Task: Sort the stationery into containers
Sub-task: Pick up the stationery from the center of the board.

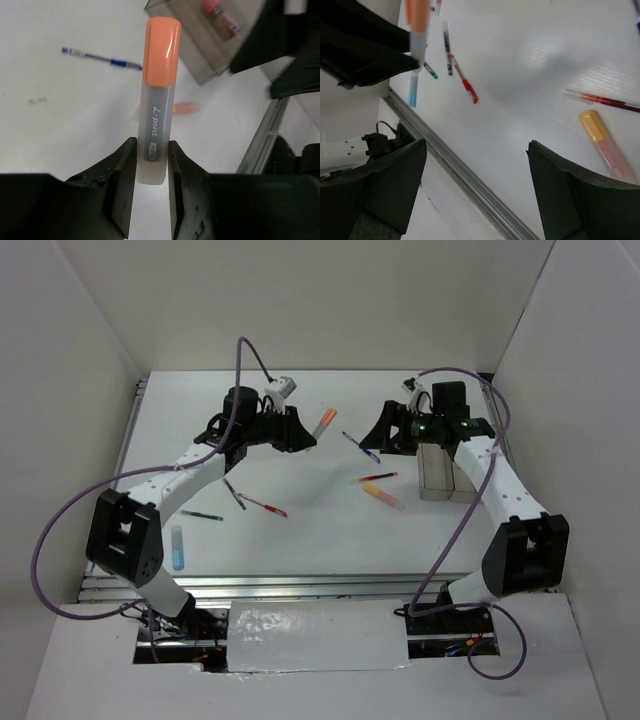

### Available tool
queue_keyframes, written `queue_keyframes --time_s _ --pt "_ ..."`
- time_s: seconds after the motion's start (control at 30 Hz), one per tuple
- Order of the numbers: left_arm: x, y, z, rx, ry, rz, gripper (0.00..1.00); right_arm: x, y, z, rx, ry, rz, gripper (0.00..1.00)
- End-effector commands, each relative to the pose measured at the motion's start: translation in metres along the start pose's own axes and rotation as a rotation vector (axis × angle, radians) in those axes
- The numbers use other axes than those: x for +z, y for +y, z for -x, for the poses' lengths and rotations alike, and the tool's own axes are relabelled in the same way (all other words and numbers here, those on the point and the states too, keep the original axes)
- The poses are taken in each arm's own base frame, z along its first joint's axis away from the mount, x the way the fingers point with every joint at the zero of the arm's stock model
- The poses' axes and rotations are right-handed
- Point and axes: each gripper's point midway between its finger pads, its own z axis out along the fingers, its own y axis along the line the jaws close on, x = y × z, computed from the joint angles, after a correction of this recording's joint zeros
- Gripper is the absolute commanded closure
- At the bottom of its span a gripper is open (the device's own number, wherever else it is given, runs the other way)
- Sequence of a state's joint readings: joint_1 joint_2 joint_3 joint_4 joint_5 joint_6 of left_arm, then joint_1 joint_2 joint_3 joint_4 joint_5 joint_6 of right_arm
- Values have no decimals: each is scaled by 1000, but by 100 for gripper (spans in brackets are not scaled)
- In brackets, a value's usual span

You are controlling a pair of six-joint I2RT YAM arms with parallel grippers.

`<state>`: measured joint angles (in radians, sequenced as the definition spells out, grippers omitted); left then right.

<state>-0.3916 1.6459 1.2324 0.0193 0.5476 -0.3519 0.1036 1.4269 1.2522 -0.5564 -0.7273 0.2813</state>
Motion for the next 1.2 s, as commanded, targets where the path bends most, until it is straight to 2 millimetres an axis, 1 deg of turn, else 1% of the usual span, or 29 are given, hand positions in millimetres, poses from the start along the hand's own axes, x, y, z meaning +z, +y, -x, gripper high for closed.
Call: queue_keyframes --time_s 0.0,0.03,0.1,0.23,0.37,0.4,0.6,0.7,0.73,0.83,0.87,0.9,0.93,0.97,1.0,1.03,1.07,1.1,1.13,1.17 --pt "-6 -38 24 -35 -93 -87 98 14 36 26 -12 -28 112 11" --pt "-6 -37 27 -41 -110 -61 99 20 43 25 -18 -14 128 10" --pt "-2 -35 28 -86 -110 -57 100 31 50 30 -28 -3 145 10" --pt "6 -34 30 -151 -109 -64 100 50 56 37 -22 20 160 9" --pt "12 -37 23 -161 -87 -73 100 58 60 39 -28 15 174 9" --pt "14 -35 21 -167 -85 -70 100 60 62 41 -35 4 181 9" --pt "15 -38 16 -176 -78 -84 100 86 56 37 -17 35 130 12" --pt "15 -39 16 -178 -78 -83 100 98 52 36 10 52 122 16" --pt "15 -40 17 -178 -77 -84 100 99 54 39 4 46 123 18" --pt "16 -42 15 -175 -72 -84 100 109 54 38 -9 52 105 32" --pt "16 -43 15 -175 -70 -88 98 110 54 37 -7 53 104 43" --pt "16 -44 15 -174 -68 -87 97 111 53 38 -12 50 99 48" --pt "16 -43 14 -173 -68 -85 95 111 54 38 -20 47 98 58" --pt "16 -43 13 -174 -62 -82 86 110 52 38 -20 45 87 62" --pt "16 -43 12 -174 -58 -85 79 108 49 40 -29 36 79 70" --pt "16 -43 12 -170 -54 -85 69 106 47 41 -32 33 77 74" --pt "15 -41 8 -169 -38 -76 50 102 44 43 -33 25 71 77" --pt "14 -39 10 -164 -42 -61 42 97 42 44 -33 19 70 81" --pt "14 -37 10 -163 -41 -45 21 88 31 52 -35 -4 56 88" --pt "11 -34 10 -152 -30 -25 15 77 26 56 -40 -20 41 92"
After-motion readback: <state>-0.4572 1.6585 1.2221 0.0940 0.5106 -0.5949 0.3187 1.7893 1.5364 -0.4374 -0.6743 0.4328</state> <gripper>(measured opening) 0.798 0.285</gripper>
